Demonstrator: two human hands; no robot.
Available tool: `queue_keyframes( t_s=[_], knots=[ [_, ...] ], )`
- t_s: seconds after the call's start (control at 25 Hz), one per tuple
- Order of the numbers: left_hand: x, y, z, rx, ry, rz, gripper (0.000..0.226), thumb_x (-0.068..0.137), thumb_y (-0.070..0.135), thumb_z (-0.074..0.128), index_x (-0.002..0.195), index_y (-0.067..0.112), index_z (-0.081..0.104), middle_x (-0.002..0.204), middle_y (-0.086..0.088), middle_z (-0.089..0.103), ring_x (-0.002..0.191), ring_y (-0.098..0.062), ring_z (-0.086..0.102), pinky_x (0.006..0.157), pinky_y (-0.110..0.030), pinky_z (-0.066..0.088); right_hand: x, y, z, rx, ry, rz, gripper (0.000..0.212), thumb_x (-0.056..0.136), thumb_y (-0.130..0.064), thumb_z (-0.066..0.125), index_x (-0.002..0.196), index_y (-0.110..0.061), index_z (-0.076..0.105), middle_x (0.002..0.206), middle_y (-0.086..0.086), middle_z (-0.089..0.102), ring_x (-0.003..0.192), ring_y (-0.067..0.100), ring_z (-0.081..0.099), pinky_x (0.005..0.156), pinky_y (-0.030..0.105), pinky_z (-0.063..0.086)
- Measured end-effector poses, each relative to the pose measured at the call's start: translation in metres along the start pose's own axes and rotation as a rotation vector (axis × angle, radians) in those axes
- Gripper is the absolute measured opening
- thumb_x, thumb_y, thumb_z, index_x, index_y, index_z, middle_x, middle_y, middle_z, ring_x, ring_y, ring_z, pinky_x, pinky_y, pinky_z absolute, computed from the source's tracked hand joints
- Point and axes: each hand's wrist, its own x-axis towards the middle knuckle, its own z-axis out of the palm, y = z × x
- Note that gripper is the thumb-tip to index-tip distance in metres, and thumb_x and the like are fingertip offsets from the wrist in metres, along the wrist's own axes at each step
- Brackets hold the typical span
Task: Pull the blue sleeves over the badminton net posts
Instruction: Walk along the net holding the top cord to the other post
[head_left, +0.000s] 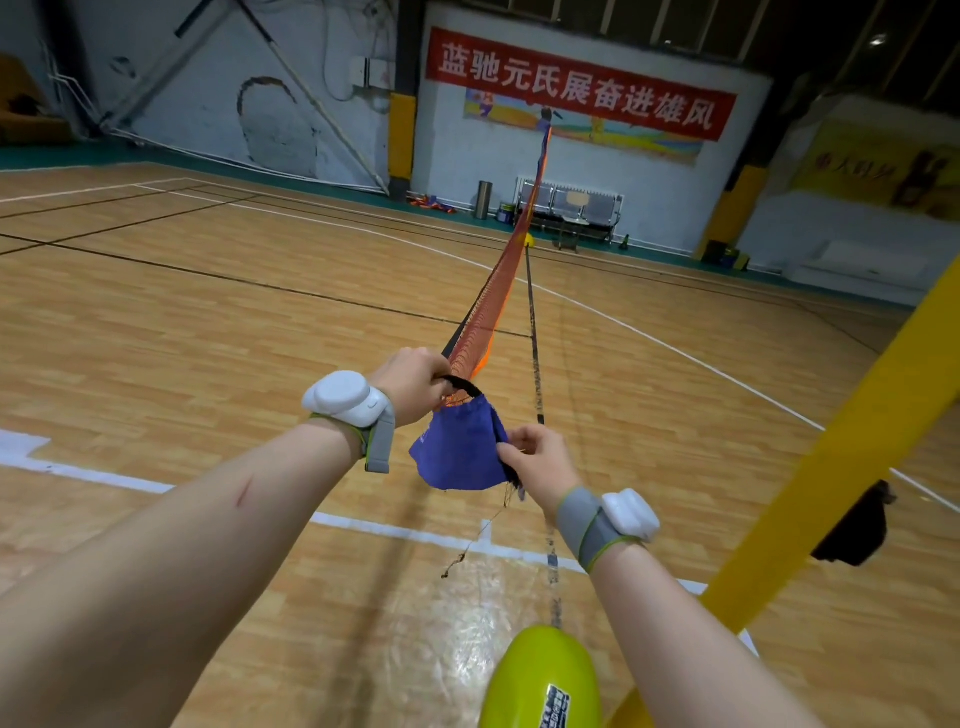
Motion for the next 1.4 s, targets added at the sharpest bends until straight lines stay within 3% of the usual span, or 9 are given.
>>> queue_keyframes(
  t_s=[0.08,0.28,0.48,0.68,0.88,1.0,1.16,1.32,1.4],
  knots=[
    [-0.002,-0.001,0.006,0.004,-0.019,0.000,0.014,0.086,0.013,0.054,0.083,0.012,0.068,0.081,-0.013,0.070,0.079,-0.032,0.060,0.068,-0.036,0.047,-0.001,-0.003,-0.006,-0.036,0.056,-0.021,0.018,0.085,-0.006,0.054,0.076,-0.021,0.052,0.078,0.003,0.057,0.073,0.019,0.053,0.056,0.024,0.042],
    [-0.008,-0.006,0.022,0.046,-0.057,0.001,0.014,0.086,0.015,0.055,0.083,0.011,0.068,0.081,-0.014,0.070,0.076,-0.032,0.059,0.069,-0.038,0.047,0.001,-0.018,-0.023,-0.167,0.110,-0.143,0.027,0.082,-0.004,0.059,0.068,-0.024,0.050,0.069,-0.002,0.052,0.069,0.016,0.047,0.069,0.028,0.040],
    [-0.003,0.010,0.024,0.013,-0.009,0.054,0.020,0.087,0.008,0.051,0.099,0.013,0.066,0.089,-0.012,0.070,0.089,-0.031,0.061,0.077,-0.038,0.048,-0.005,-0.053,-0.041,-0.147,0.036,-0.216,0.012,0.083,-0.001,0.060,0.091,-0.005,0.068,0.078,0.006,0.059,0.072,0.014,0.052,0.059,0.013,0.042],
    [0.010,0.026,0.012,0.057,-0.041,0.089,0.035,0.084,-0.003,0.046,0.103,0.014,0.070,0.103,-0.011,0.069,0.101,-0.030,0.059,0.086,-0.038,0.049,-0.014,-0.076,-0.050,-0.243,-0.136,-0.289,0.015,0.083,-0.007,0.063,0.083,-0.022,0.066,0.071,-0.008,0.059,0.069,0.008,0.052,0.066,0.018,0.042],
    [0.005,0.047,-0.001,0.021,-0.037,0.188,0.036,0.086,-0.005,0.047,0.111,0.011,0.067,0.112,-0.011,0.067,0.108,-0.026,0.058,0.086,-0.024,0.041,-0.011,-0.086,-0.055,-0.276,-0.142,-0.284,0.013,0.084,-0.008,0.063,0.086,-0.020,0.069,0.074,0.000,0.060,0.069,0.019,0.052,0.063,0.027,0.045],
    [-0.005,0.056,-0.010,-0.049,-0.040,0.262,0.042,0.082,-0.008,0.046,0.112,0.012,0.065,0.116,-0.006,0.066,0.114,-0.020,0.055,0.096,-0.025,0.041,-0.010,-0.087,-0.055,-0.284,-0.112,-0.289,0.013,0.084,-0.006,0.063,0.091,-0.013,0.070,0.082,0.003,0.061,0.074,0.024,0.054,0.067,0.032,0.047],
    [-0.017,0.064,-0.020,-0.018,-0.110,0.296,0.030,0.082,0.005,0.055,0.110,0.013,0.065,0.116,-0.003,0.065,0.112,-0.017,0.055,0.099,-0.027,0.041,-0.013,-0.091,-0.058,-0.326,-0.102,-0.296,0.015,0.084,-0.005,0.061,0.095,-0.008,0.071,0.082,0.004,0.063,0.077,0.018,0.056,0.074,0.030,0.049],
    [-0.021,0.065,-0.022,0.015,-0.174,0.277,0.022,0.084,0.027,0.064,0.098,0.010,0.066,0.102,-0.006,0.068,0.099,-0.020,0.060,0.091,-0.033,0.048,-0.020,-0.095,-0.062,-0.443,-0.105,-0.347,0.014,0.084,-0.005,0.061,0.094,-0.007,0.072,0.079,0.005,0.063,0.067,0.010,0.053,0.060,0.007,0.042],
    [-0.023,0.068,-0.024,0.020,-0.173,0.288,0.025,0.086,0.031,0.061,0.096,0.009,0.067,0.097,-0.006,0.068,0.094,-0.020,0.061,0.087,-0.035,0.049,-0.021,-0.094,-0.065,-0.451,-0.087,-0.357,0.014,0.084,-0.006,0.062,0.094,-0.008,0.072,0.085,0.010,0.067,0.074,0.013,0.057,0.071,0.016,0.048]
  ],
)
